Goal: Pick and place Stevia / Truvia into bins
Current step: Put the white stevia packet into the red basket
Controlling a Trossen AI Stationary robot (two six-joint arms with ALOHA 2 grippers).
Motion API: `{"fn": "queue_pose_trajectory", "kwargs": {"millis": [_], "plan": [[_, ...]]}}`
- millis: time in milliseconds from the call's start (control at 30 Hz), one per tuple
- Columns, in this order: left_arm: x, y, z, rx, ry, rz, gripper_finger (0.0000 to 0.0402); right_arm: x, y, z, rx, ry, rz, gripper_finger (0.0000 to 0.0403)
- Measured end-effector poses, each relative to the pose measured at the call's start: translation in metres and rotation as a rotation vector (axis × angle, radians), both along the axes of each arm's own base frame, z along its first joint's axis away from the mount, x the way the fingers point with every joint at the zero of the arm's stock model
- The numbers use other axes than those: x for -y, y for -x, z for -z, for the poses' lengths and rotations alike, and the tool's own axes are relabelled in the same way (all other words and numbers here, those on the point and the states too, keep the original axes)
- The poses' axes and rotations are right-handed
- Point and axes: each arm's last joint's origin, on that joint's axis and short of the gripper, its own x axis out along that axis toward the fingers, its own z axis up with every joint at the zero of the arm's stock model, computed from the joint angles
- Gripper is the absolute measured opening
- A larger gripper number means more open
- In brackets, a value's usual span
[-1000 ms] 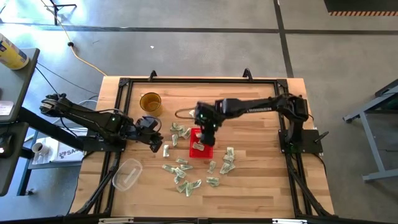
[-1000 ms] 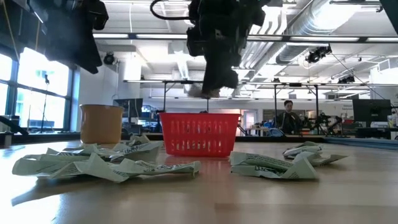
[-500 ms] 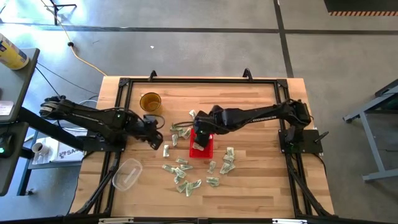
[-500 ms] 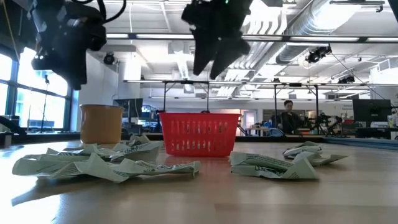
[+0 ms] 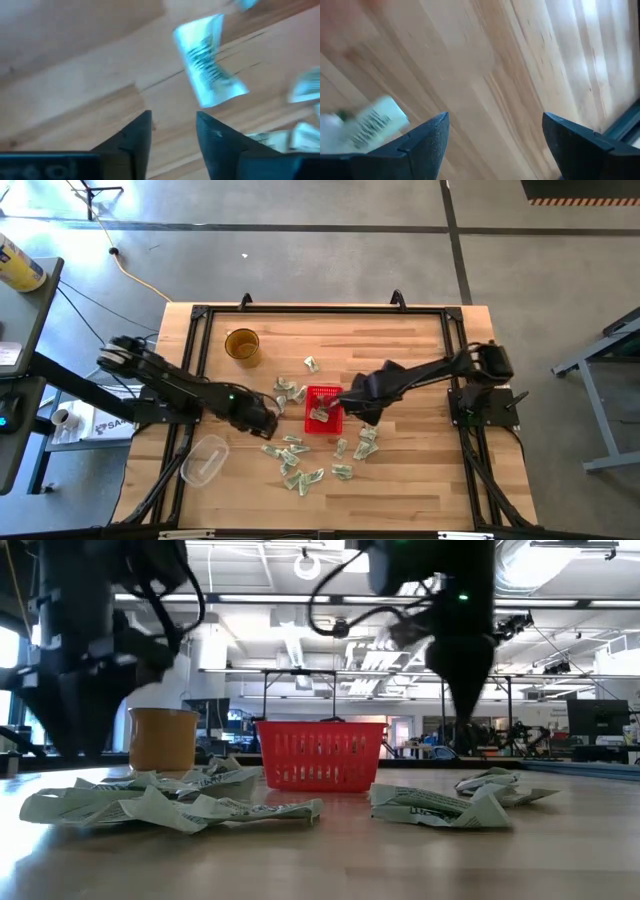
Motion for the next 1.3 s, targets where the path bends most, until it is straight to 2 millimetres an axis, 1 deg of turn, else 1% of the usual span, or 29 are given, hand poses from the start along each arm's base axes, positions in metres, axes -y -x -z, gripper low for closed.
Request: {"fn": "queue_pose_trajectory", "kwargs": {"millis": [100,167,233,333,400,433,500,567,600,667,867,967,1033,1133,1267,1300], "plan": [[0.003,-0.005,0.012,-0.049,0.046,-0.041,0.0238,-0.004,0.017,0.002,0.042,0.000,-0.004,0.0310],[0.004,-0.007,0.014,-0.044,0.072,-0.055,0.0260,-0.006,0.030,0.003,0.068,-0.009,-0.014,0.0310],[0.007,-0.016,0.011,0.012,0.092,-0.068,0.0278,-0.006,0.041,0.004,0.087,-0.011,-0.015,0.0310],[0.009,-0.027,-0.001,0.100,0.055,-0.087,0.0293,-0.004,0.059,0.004,0.113,-0.018,0.006,0.0310],[0.007,-0.033,-0.008,0.147,-0.023,-0.106,0.0295,-0.002,0.070,0.006,0.128,-0.018,0.032,0.0310],[0.005,-0.032,-0.008,0.141,-0.069,-0.119,0.0293,-0.001,0.075,0.006,0.142,-0.020,0.043,0.0310],[-0.002,-0.033,-0.002,0.099,-0.110,-0.144,0.0286,0.001,0.083,0.008,0.170,-0.025,0.061,0.0310],[-0.008,-0.031,0.005,0.015,-0.100,-0.154,0.0277,0.001,0.088,0.010,0.200,-0.038,0.076,0.0310],[-0.009,-0.033,0.008,0.001,-0.075,-0.152,0.0273,0.002,0.091,0.011,0.216,-0.042,0.084,0.0310],[-0.008,-0.036,0.014,-0.013,-0.036,-0.123,0.0267,0.002,0.094,0.014,0.240,-0.054,0.091,0.0310],[-0.007,-0.039,0.021,-0.038,-0.045,-0.095,0.0260,0.002,0.097,0.019,0.268,-0.075,0.102,0.0310],[-0.008,-0.036,0.021,-0.083,-0.057,-0.052,0.0234,0.002,0.096,0.021,0.278,-0.081,0.103,0.0310],[-0.008,-0.034,0.021,-0.100,-0.061,-0.011,0.0201,0.002,0.094,0.021,0.297,-0.086,0.107,0.0310],[-0.009,-0.032,0.021,-0.111,-0.079,0.071,0.0134,0.001,0.090,0.021,0.345,-0.101,0.123,0.0310],[-0.009,-0.034,0.020,-0.101,-0.104,0.137,0.0034,0.000,0.086,0.020,0.389,-0.165,0.175,0.0310],[-0.009,-0.036,0.018,-0.097,-0.114,0.161,0.0023,-0.002,0.086,0.021,0.388,-0.176,0.184,0.0310]]}}
